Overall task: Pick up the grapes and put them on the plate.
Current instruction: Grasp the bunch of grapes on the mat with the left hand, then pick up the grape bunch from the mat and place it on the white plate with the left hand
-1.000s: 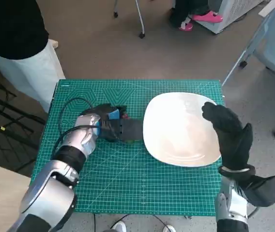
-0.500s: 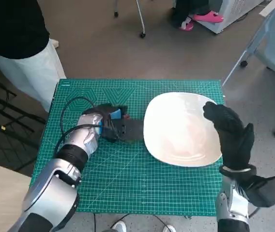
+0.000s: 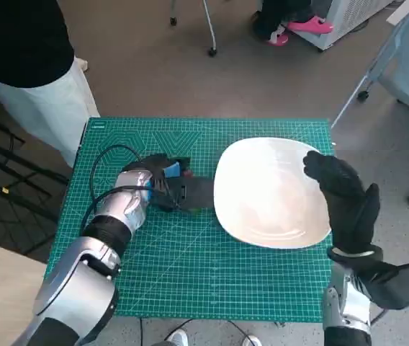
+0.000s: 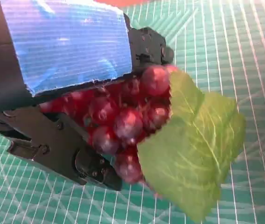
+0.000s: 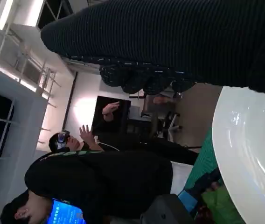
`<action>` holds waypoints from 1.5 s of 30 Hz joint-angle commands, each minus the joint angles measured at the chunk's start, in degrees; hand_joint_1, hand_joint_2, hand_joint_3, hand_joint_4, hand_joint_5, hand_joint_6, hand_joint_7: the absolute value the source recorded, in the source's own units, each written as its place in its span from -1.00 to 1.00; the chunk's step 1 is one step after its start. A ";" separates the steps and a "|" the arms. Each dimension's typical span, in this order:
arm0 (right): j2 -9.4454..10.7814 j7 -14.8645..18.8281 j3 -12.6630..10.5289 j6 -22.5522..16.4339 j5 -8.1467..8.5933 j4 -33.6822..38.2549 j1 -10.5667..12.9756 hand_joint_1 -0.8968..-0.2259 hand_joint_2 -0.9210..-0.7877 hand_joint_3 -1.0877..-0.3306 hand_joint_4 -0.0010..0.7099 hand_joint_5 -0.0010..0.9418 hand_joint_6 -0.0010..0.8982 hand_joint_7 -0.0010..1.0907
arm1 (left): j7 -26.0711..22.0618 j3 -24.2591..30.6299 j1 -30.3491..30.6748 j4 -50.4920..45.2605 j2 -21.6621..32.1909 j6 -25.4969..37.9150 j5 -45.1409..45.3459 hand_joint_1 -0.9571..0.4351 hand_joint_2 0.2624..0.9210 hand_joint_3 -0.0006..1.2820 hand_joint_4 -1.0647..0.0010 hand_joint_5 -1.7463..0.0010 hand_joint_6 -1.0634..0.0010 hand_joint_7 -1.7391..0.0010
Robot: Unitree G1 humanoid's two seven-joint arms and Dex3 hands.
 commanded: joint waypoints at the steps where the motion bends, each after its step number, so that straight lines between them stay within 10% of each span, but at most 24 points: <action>1: 0.26 -0.57 -0.08 0.71 -0.05 0.33 0.84 -0.13 -1.00 -0.44 0.19 -0.99 -0.67 -0.11 | 4.18 -2.14 1.81 1.07 0.01 -0.90 2.10 0.59 0.97 -0.62 -0.07 0.95 0.04 0.98; 5: 0.37 -0.80 -0.01 0.68 -0.18 0.37 0.73 -0.13 -1.00 -0.43 0.20 -0.98 -0.67 -0.11 | 5.45 -3.21 1.88 1.57 0.11 -1.15 2.95 0.76 0.99 -0.57 0.04 -0.04 -0.19 0.95; 10: 0.38 -0.90 0.01 0.89 -0.13 0.23 0.57 -0.13 -1.00 -0.43 0.22 -0.98 -0.67 -0.11 | 5.21 -3.67 1.78 1.98 0.32 -1.67 2.78 0.52 1.00 -0.56 0.08 -0.60 0.10 -0.02; 18: 0.25 -0.91 -0.15 1.11 0.10 -0.43 0.66 -0.12 -1.00 -0.43 0.23 -0.98 -0.66 -0.12 | 4.28 -4.37 1.31 2.55 0.28 -1.75 3.18 0.38 1.00 -0.56 0.13 -0.66 0.27 -0.54; 45: 0.38 -0.99 -0.34 0.71 -0.06 -0.28 0.81 -0.12 -1.00 -0.43 0.25 -0.97 -0.66 -0.13 | 3.07 -4.41 1.01 2.73 -0.08 -1.25 3.10 0.38 1.00 -0.48 0.18 -0.79 0.41 -0.55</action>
